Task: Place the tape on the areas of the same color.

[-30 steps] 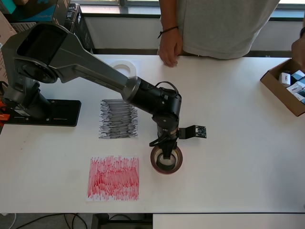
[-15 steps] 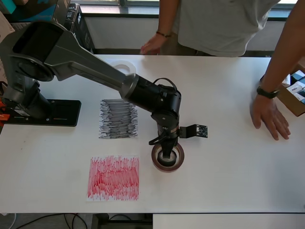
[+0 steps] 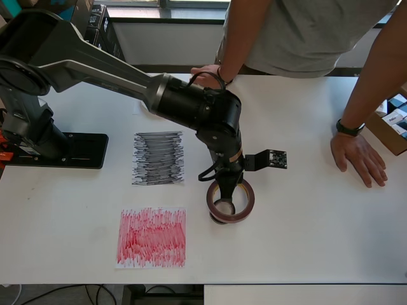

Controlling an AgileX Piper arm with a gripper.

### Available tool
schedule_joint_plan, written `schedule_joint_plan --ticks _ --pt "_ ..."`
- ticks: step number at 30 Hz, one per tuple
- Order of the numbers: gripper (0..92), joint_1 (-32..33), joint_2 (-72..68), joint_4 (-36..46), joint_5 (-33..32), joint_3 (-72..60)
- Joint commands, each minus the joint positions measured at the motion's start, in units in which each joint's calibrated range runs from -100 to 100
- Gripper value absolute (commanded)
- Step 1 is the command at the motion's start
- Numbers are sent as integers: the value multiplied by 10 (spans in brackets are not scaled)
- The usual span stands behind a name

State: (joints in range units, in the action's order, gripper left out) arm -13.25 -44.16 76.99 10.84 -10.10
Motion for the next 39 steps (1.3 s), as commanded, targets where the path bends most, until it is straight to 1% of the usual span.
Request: schedule_joint_plan --ticks 1,4,7,11,17,22,25,35,39 --pt "0 -9 45 31 5 4" --pt "0 -21 75 57 7 9" --pt "0 -40 103 59 11 36" --pt "0 -74 140 55 44 96" --pt "0 -122 167 49 111 180" --pt "0 -148 168 -30 148 245" --pt "0 -155 168 -63 166 272" --pt "0 -152 167 -130 186 341" --pt "0 -148 162 -136 186 350"
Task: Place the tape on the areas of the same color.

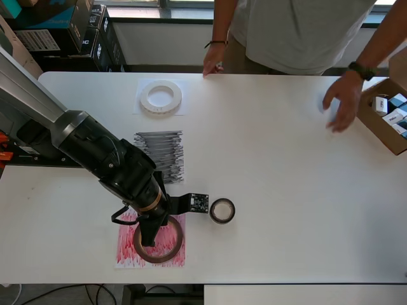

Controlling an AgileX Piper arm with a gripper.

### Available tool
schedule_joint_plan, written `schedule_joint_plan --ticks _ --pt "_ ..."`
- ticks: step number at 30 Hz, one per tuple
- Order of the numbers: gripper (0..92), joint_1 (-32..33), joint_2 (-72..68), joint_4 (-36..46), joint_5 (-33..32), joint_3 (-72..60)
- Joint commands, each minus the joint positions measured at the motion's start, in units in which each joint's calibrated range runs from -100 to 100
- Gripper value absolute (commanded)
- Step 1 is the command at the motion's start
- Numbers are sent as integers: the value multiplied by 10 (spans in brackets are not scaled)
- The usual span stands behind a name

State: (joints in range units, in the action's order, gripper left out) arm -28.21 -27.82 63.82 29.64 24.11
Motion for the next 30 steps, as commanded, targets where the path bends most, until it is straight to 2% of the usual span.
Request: schedule_joint_plan --ticks 1,30 --pt "0 1 -1 -5 0 11" --pt "0 2 -3 -6 13 44"
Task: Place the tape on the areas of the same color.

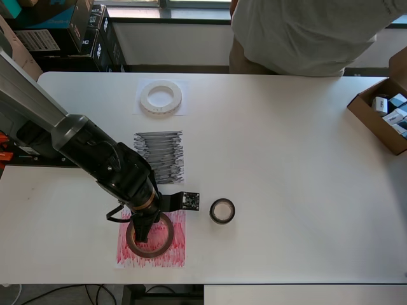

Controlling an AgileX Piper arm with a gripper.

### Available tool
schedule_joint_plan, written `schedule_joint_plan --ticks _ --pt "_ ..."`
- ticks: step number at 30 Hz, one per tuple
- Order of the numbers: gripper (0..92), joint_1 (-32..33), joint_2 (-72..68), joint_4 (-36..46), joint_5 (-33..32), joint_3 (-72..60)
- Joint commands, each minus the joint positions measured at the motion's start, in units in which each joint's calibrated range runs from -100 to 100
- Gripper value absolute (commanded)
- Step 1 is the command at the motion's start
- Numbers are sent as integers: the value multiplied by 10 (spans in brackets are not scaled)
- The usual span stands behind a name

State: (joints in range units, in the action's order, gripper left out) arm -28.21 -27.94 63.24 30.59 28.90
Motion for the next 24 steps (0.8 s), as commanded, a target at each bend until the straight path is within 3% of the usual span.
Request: schedule_joint_plan --ticks 1,24 --pt "0 2 -2 0 3 -4" --pt "0 0 -35 0 3 -28"
